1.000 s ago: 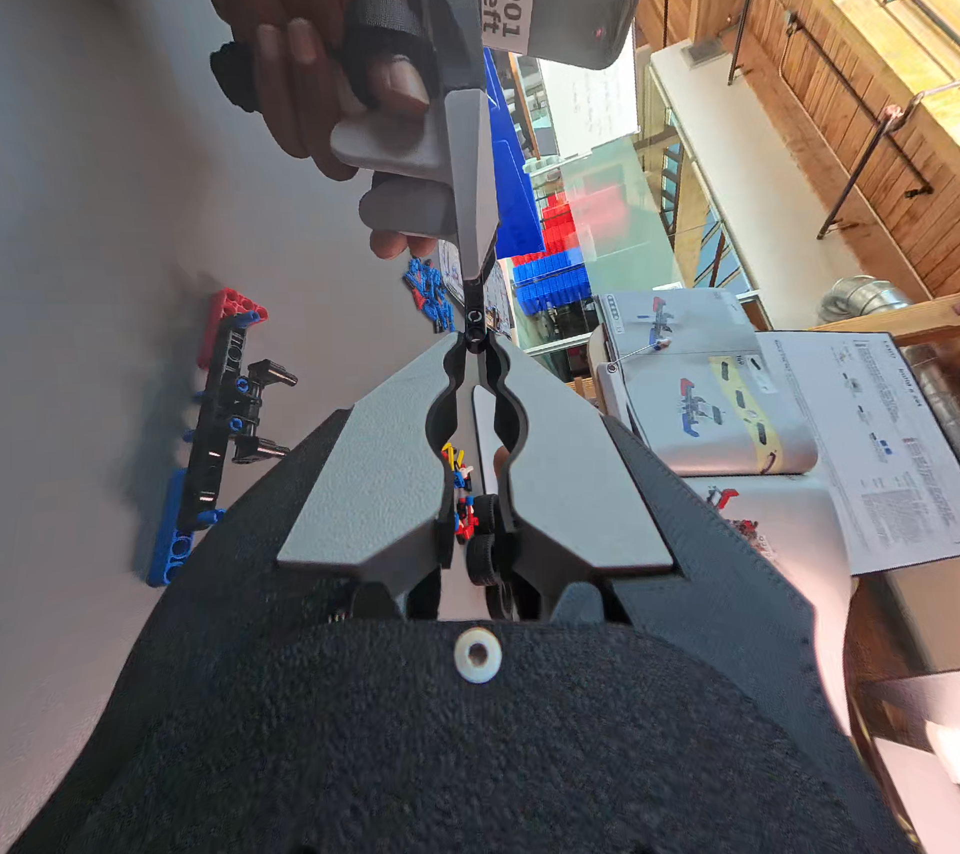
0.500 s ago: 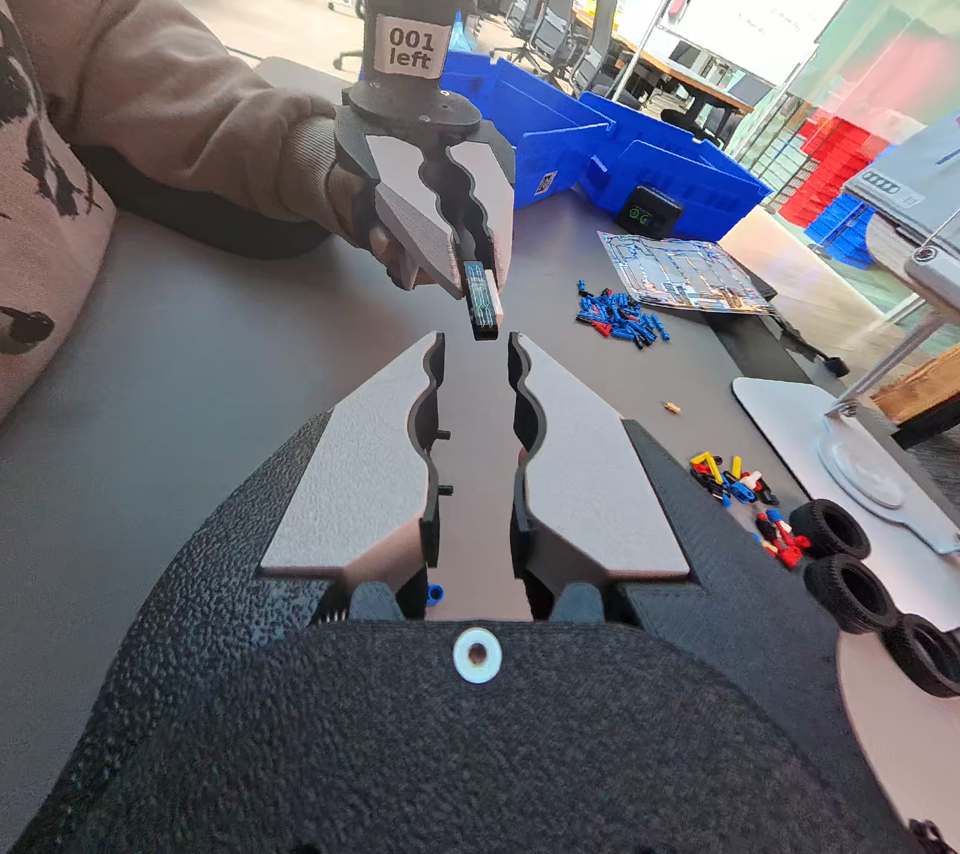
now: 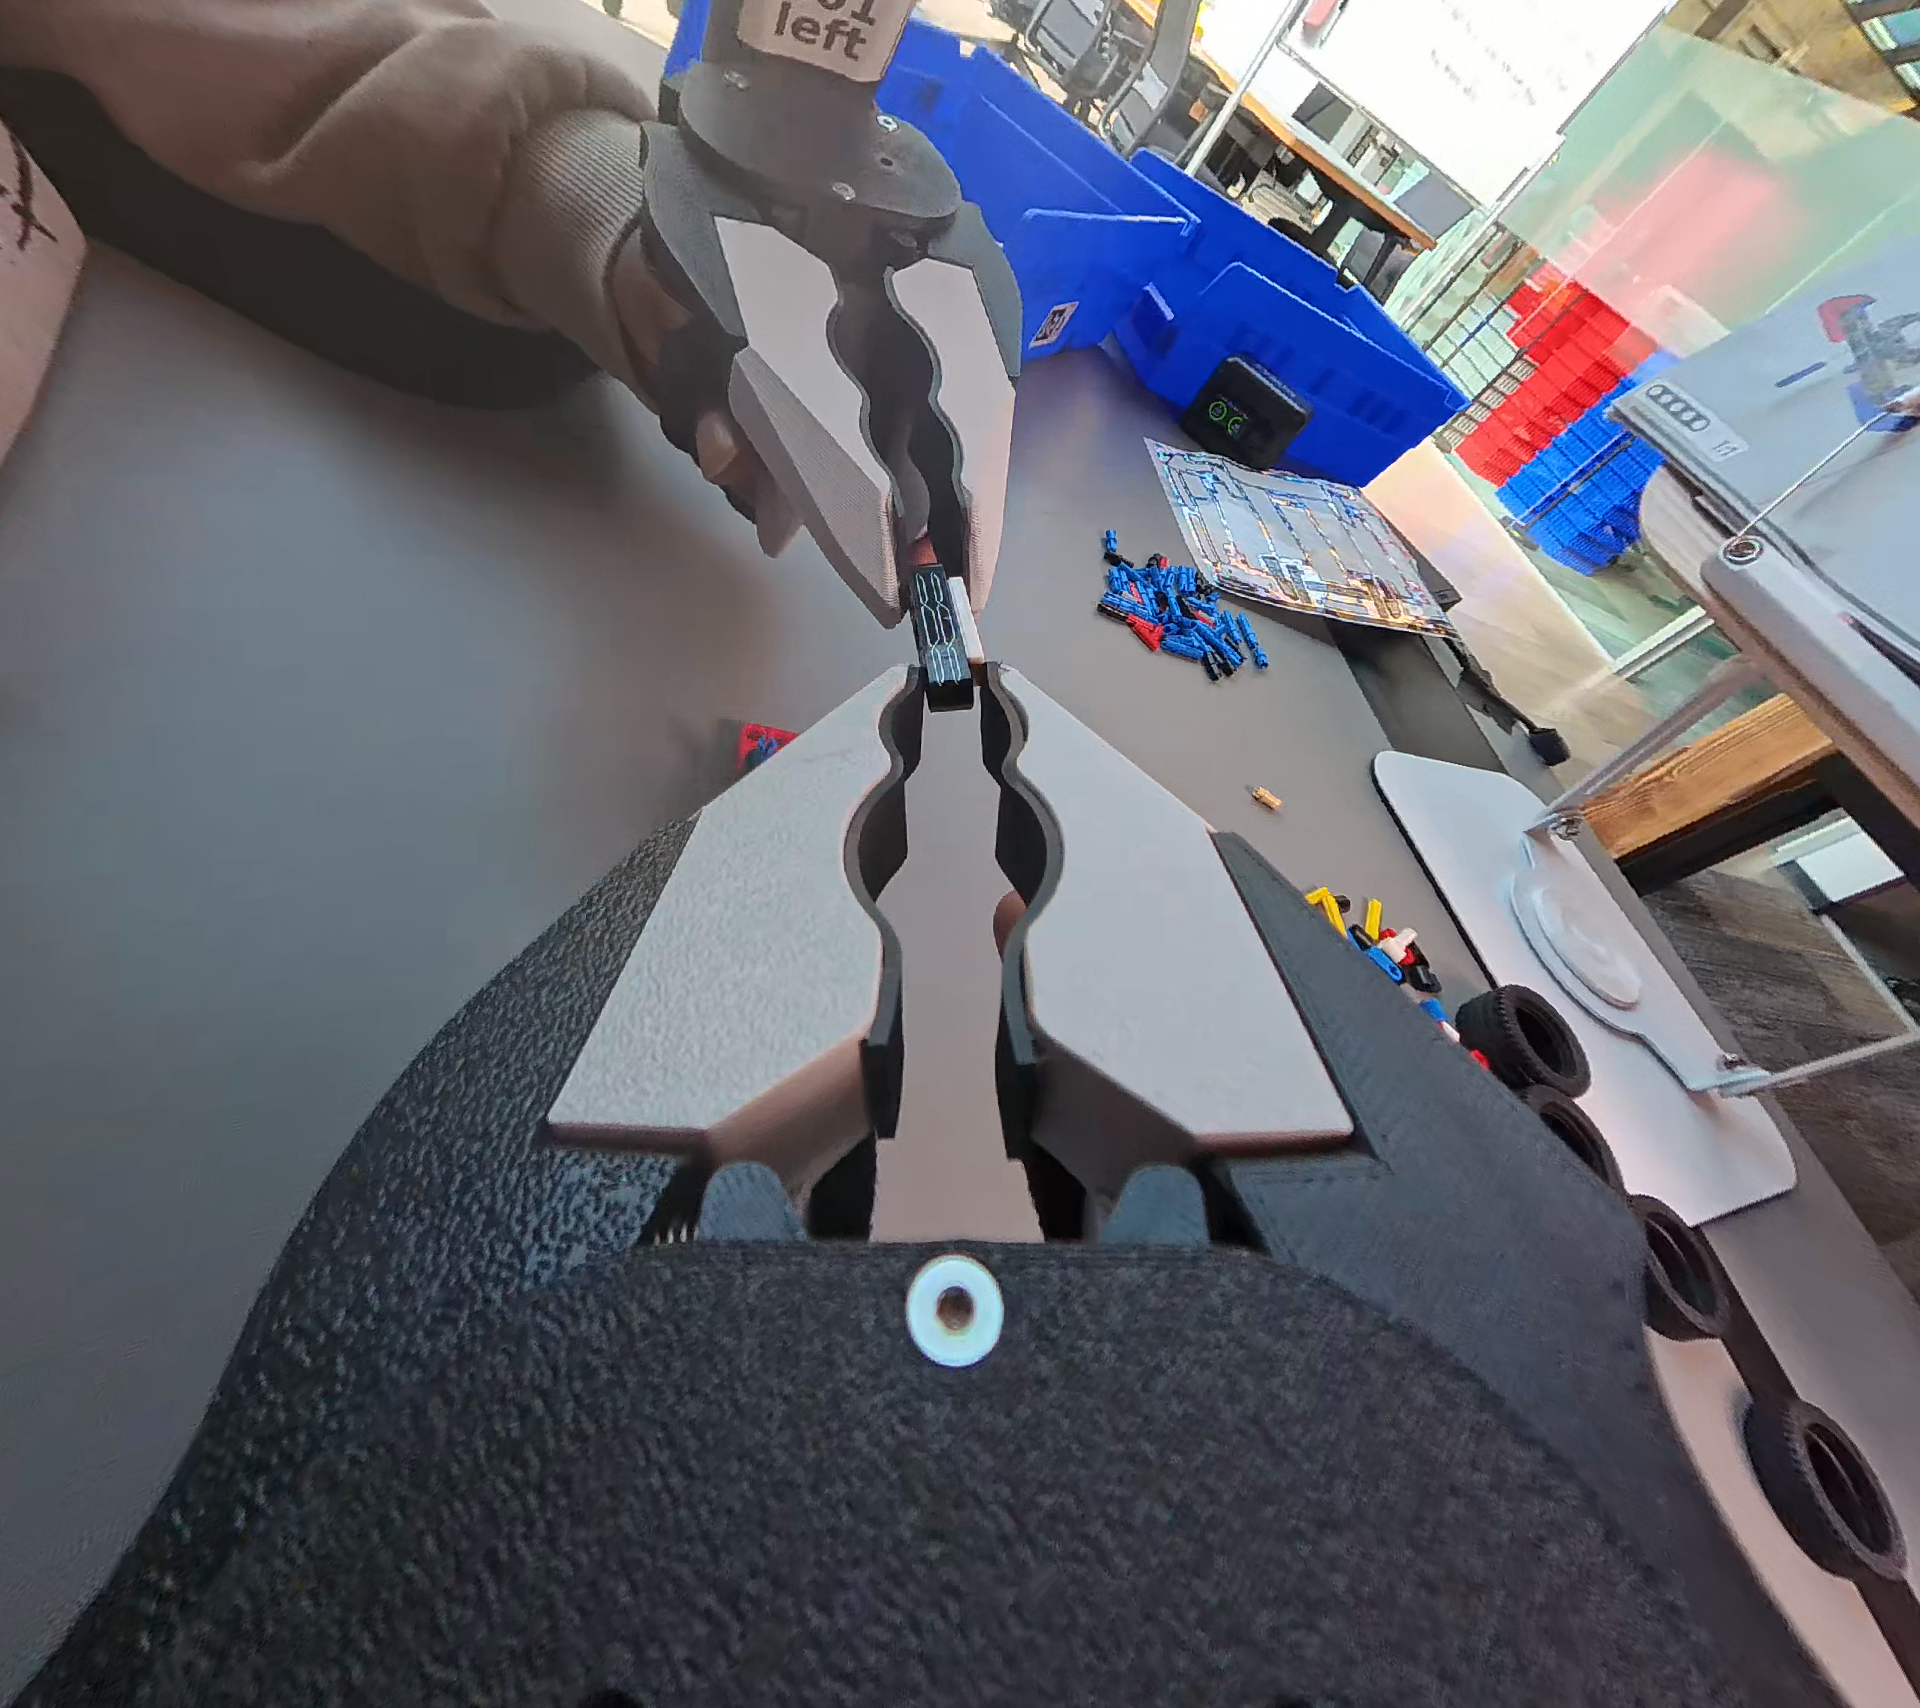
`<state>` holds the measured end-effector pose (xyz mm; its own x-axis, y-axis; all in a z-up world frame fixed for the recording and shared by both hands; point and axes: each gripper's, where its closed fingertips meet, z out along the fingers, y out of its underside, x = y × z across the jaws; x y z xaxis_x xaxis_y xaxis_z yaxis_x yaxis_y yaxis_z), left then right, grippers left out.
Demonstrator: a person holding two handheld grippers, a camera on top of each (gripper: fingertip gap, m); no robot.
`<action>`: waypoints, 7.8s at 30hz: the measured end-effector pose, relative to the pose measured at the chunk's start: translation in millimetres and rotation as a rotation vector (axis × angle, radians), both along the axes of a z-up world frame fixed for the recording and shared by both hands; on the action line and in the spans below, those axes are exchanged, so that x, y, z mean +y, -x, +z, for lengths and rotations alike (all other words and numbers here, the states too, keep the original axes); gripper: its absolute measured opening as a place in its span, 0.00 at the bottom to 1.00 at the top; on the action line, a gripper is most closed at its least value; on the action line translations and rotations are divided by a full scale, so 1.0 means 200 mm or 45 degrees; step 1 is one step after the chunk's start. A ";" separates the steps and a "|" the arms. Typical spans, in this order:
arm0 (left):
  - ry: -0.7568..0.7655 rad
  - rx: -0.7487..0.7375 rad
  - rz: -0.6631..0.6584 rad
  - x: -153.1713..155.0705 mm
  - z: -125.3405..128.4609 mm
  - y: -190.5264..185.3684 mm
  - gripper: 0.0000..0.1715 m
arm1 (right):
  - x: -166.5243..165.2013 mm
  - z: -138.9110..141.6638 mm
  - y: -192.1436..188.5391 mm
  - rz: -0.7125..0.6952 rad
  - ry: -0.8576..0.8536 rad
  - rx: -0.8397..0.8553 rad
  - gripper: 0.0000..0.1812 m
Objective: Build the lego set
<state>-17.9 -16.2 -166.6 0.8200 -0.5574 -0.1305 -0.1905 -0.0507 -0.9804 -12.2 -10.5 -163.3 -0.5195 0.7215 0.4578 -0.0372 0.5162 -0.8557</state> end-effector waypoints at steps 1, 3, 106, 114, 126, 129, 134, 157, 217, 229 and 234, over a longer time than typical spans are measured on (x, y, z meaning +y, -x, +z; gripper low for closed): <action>0.024 -0.008 -0.003 0.00 -0.01 0.00 0.06 | 0.00 -0.01 0.00 0.002 -0.007 -0.006 0.05; 0.055 -0.019 0.000 0.01 -0.03 0.00 0.06 | 0.01 -0.03 0.00 0.001 -0.008 -0.020 0.05; 0.472 0.262 -0.121 0.06 -0.33 -0.06 0.16 | 0.10 -0.31 -0.04 0.151 0.003 -0.607 0.03; 0.466 0.299 -0.132 0.05 -0.34 -0.07 0.14 | 0.10 -0.30 -0.06 0.129 -0.047 -0.663 0.03; 0.433 0.405 -0.146 0.05 -0.34 -0.07 0.09 | 0.06 -0.29 -0.08 0.118 -0.084 -0.740 0.03; 0.433 0.404 -0.133 0.05 -0.34 -0.07 0.09 | 0.07 -0.29 -0.08 0.118 -0.096 -0.726 0.03; 0.443 0.418 -0.129 0.05 -0.37 -0.07 0.14 | 0.08 -0.29 -0.06 0.101 -0.082 -0.690 0.03; 0.578 0.340 -0.107 0.00 -0.39 -0.04 0.15 | 0.09 -0.32 -0.06 0.195 0.167 -0.693 0.03; 0.596 0.254 -0.147 -0.02 -0.42 -0.10 0.08 | -0.02 -0.32 0.01 0.079 0.364 -0.669 0.05; 0.541 0.338 -0.139 -0.02 -0.43 -0.09 0.08 | -0.01 -0.33 0.01 0.046 0.395 -0.686 0.05; 0.548 0.332 -0.136 -0.02 -0.43 -0.08 0.08 | -0.01 -0.33 0.02 0.014 0.421 -0.701 0.05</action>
<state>-1.1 -21.0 -252.2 0.7264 -0.6844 -0.0631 -0.4518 -0.4064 -0.7942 -15.4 -12.4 -230.2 -0.6231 0.7723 -0.1237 0.4491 0.2238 -0.8650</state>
